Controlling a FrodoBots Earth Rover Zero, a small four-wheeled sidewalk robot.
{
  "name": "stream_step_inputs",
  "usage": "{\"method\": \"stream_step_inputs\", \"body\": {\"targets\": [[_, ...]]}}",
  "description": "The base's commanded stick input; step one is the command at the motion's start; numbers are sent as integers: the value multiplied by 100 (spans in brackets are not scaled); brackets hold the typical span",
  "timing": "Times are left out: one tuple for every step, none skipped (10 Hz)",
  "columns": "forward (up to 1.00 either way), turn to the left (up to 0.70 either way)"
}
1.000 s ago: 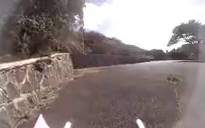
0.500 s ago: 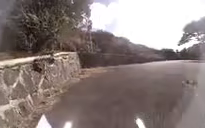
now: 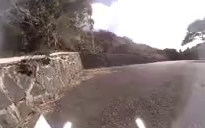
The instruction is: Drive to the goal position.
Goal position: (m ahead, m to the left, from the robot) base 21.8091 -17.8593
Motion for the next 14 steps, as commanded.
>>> {"method": "stream_step_inputs", "body": {"targets": [[70,0],[70,0],[70,0],[70,0],[70,0],[70,0],[70,0],[70,0],[70,0],[70,-5],[70,-12],[70,-18],[70,-25],[70,-26]]}}
